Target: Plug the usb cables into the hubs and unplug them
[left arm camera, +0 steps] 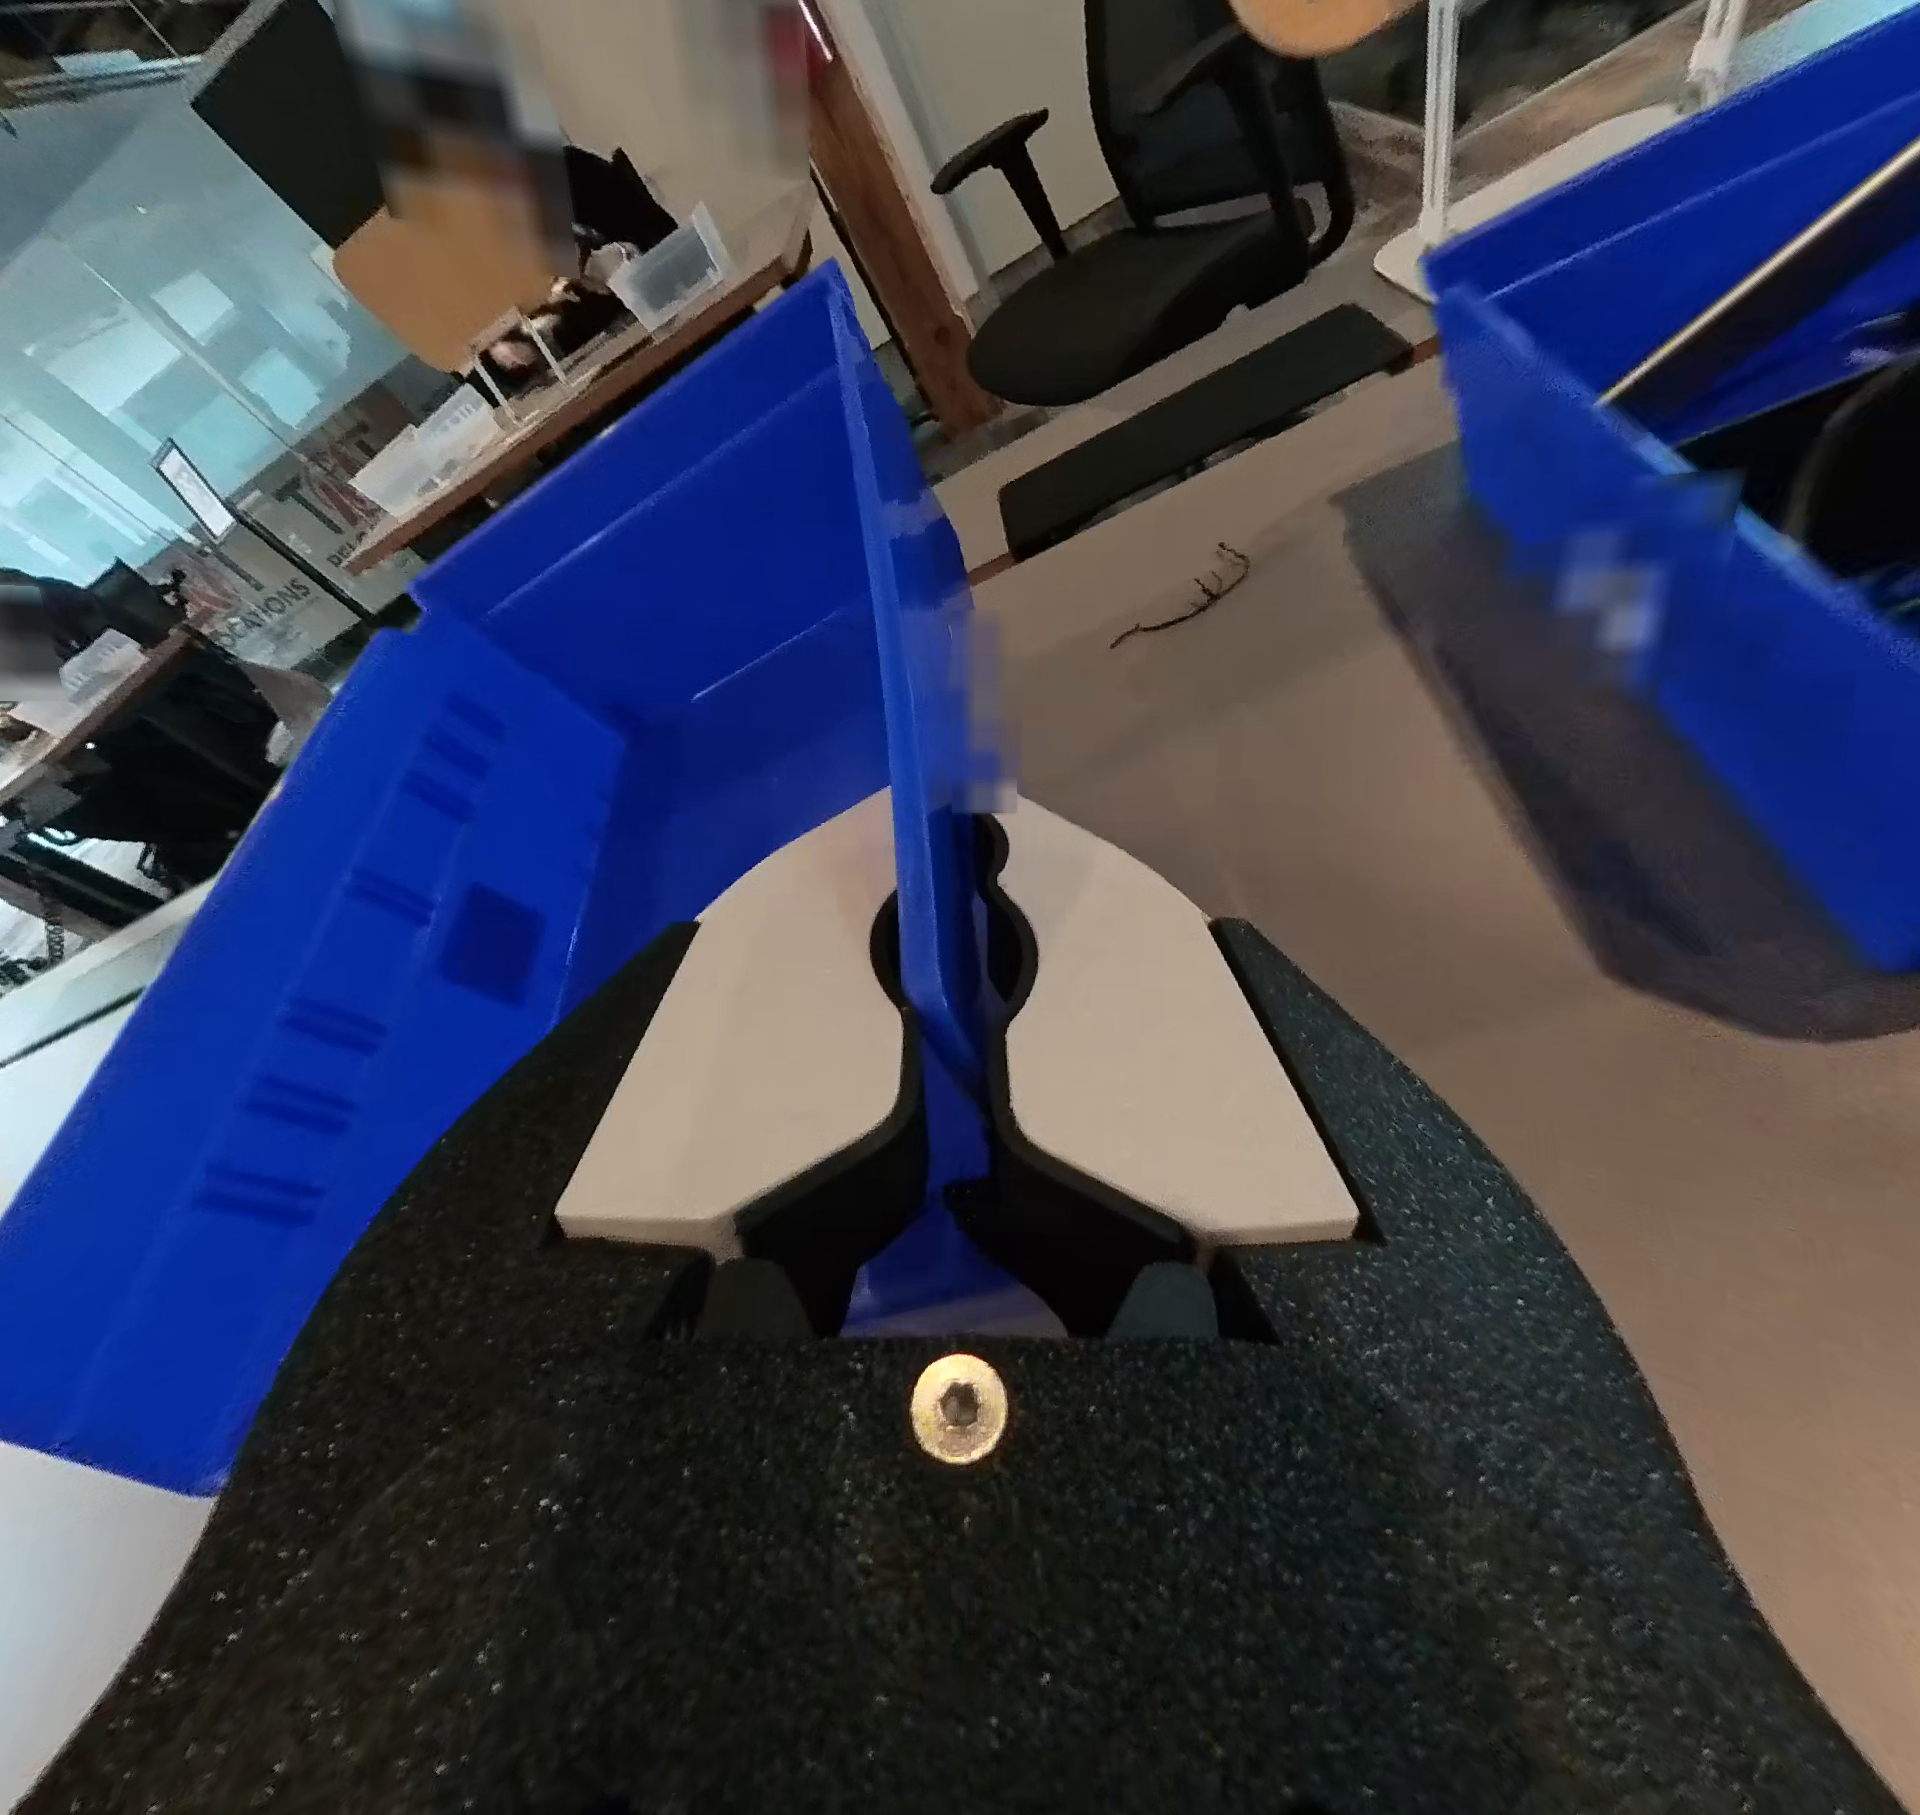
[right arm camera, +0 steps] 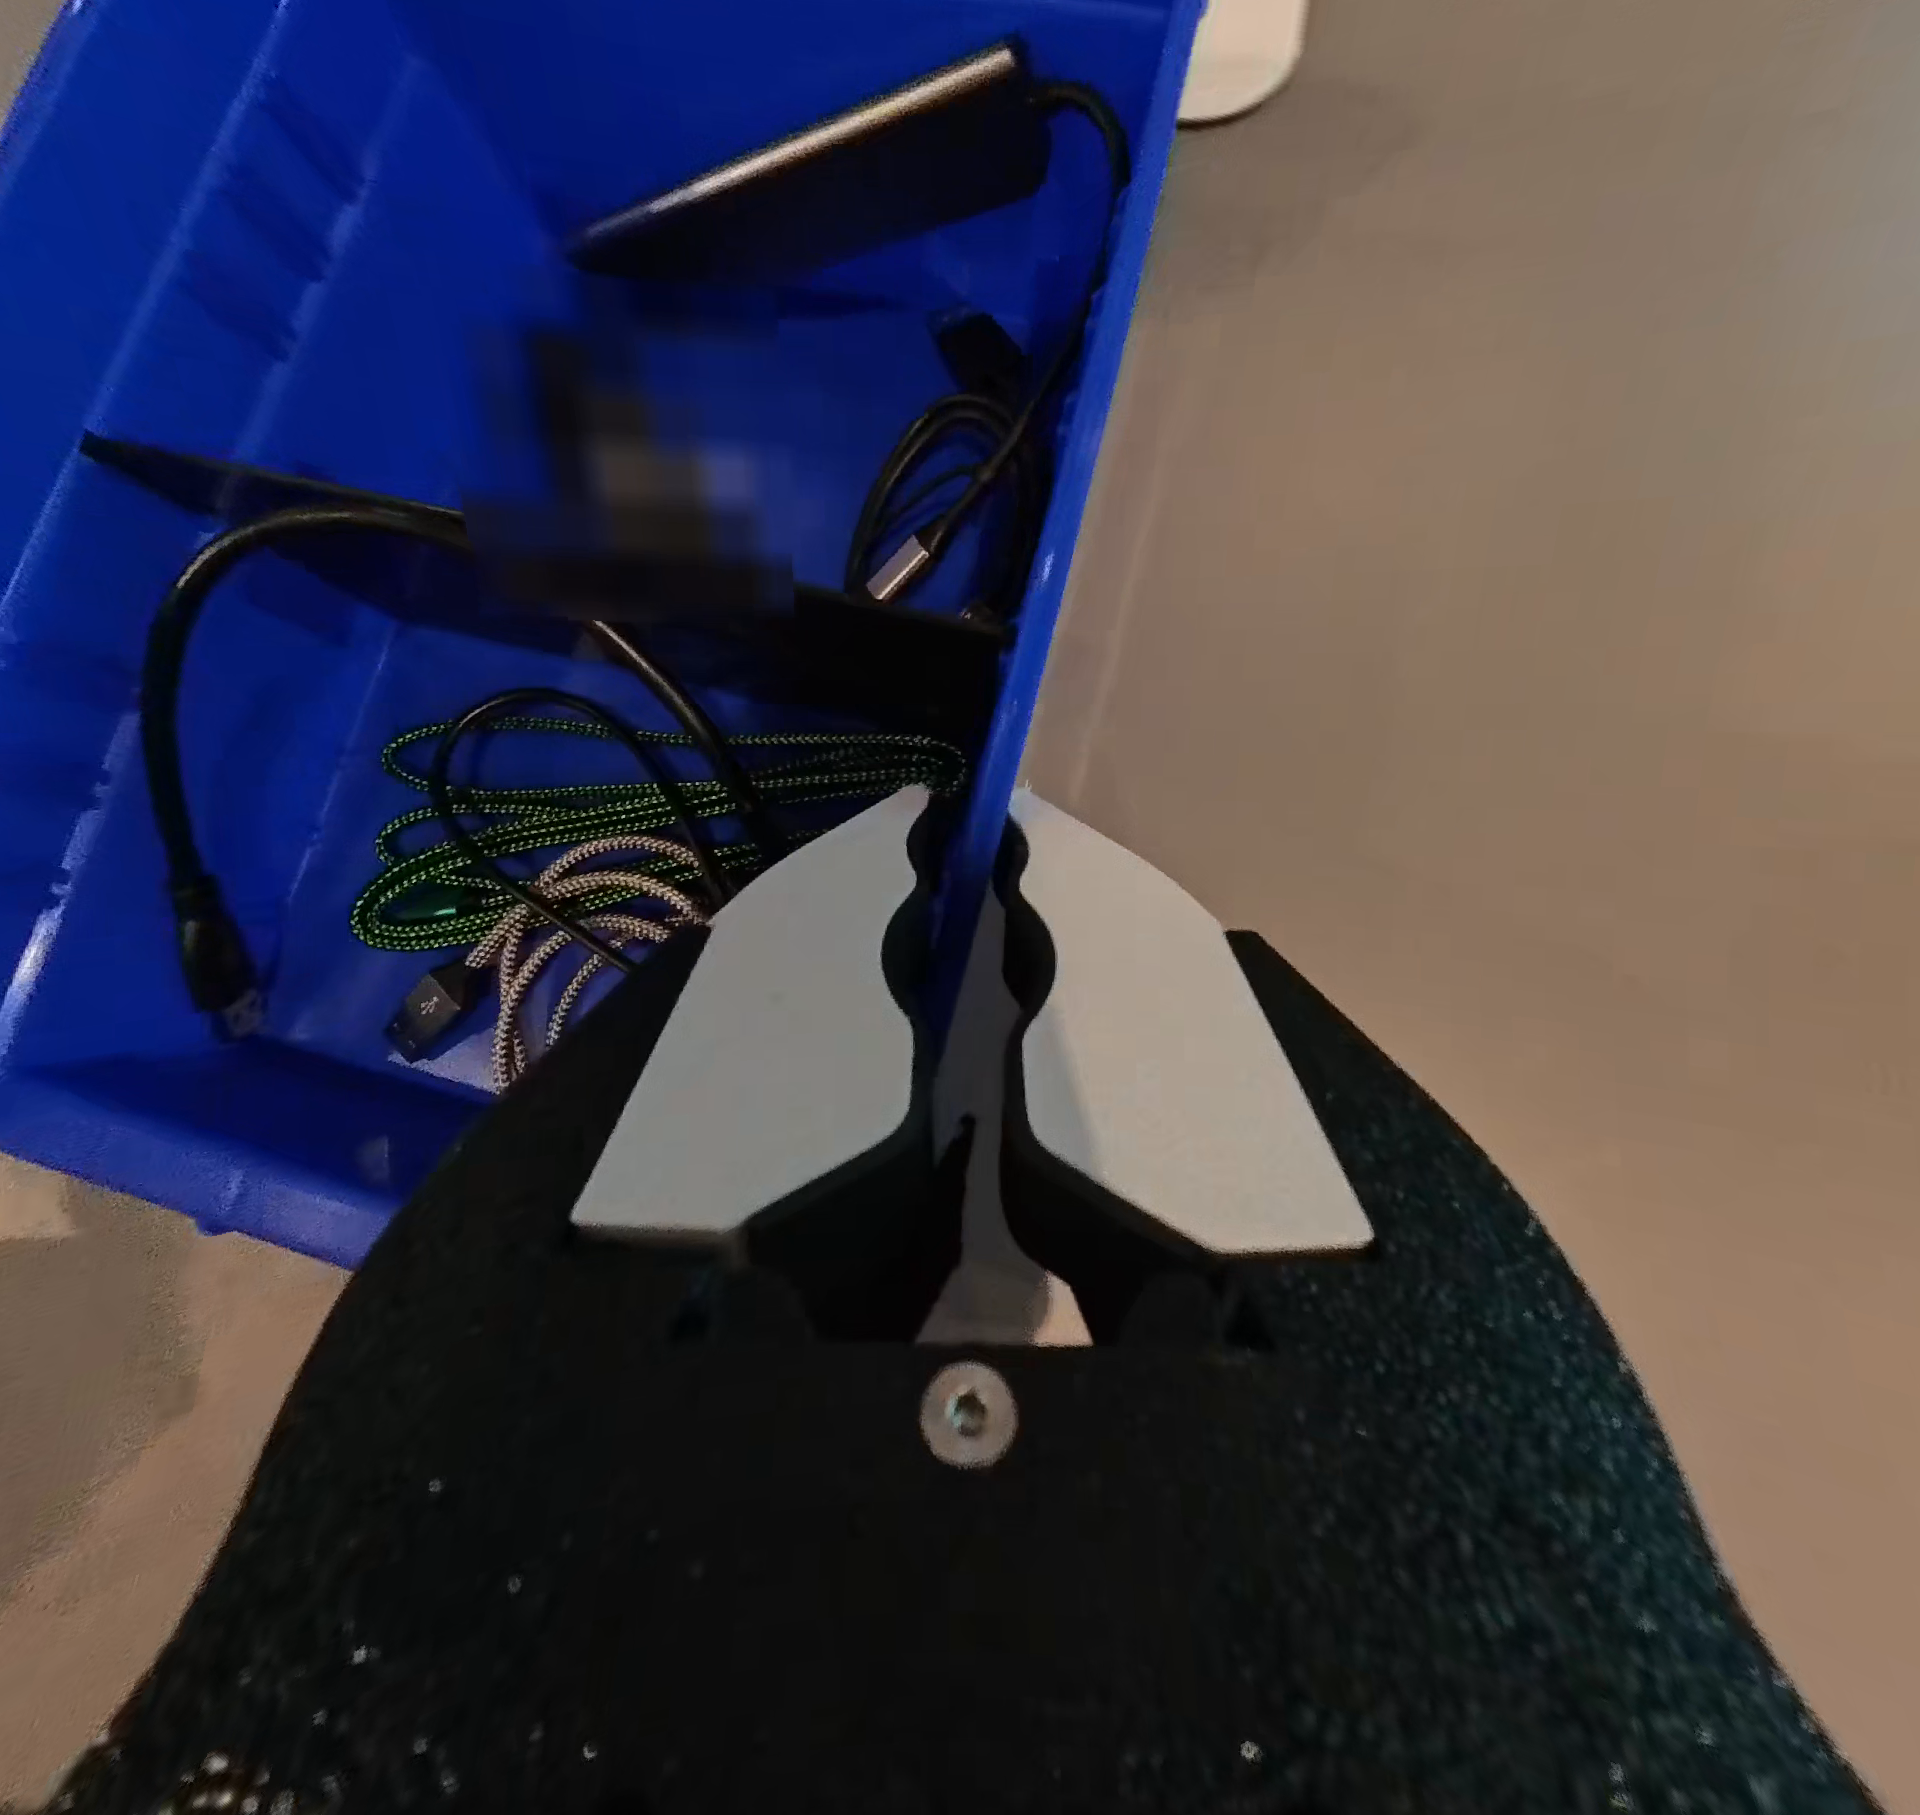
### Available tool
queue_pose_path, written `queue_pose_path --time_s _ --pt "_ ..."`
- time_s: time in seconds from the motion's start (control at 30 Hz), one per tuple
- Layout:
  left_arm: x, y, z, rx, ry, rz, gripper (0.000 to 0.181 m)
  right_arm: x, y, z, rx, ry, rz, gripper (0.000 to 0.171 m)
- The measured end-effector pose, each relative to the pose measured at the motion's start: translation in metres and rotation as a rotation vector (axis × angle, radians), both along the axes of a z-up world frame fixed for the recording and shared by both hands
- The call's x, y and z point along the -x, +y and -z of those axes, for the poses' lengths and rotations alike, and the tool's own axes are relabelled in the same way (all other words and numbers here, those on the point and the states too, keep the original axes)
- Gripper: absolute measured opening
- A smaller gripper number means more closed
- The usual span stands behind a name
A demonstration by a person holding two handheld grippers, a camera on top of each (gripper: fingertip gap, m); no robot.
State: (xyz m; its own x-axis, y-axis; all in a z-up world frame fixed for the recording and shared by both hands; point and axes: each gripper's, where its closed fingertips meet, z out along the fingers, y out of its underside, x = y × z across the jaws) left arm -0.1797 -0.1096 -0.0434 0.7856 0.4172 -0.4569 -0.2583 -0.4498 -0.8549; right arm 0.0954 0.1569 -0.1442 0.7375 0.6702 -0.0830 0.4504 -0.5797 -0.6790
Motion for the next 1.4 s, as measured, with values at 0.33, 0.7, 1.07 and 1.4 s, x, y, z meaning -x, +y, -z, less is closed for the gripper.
queue_pose_path --time_s 0.33,0.7,1.07,1.4 --pt "-0.032 0.012 -0.039 -0.032 0.078 0.071 0.007 0.128 -0.061 -0.001 -0.011 0.082 -0.161 0.013" --pt "-0.102 0.049 -0.053 -0.057 0.074 0.251 0.007 0.112 -0.053 -0.094 -0.239 0.6 -0.263 0.047" --pt "-0.267 0.115 -0.075 -0.066 0.041 0.793 0.006 -0.2 0.003 -0.2 -0.772 0.79 0.15 0.075" --pt "-0.388 0.196 -0.003 0.106 -0.055 1.099 0.006 -0.283 0.031 -0.159 -0.695 0.594 0.383 0.081"
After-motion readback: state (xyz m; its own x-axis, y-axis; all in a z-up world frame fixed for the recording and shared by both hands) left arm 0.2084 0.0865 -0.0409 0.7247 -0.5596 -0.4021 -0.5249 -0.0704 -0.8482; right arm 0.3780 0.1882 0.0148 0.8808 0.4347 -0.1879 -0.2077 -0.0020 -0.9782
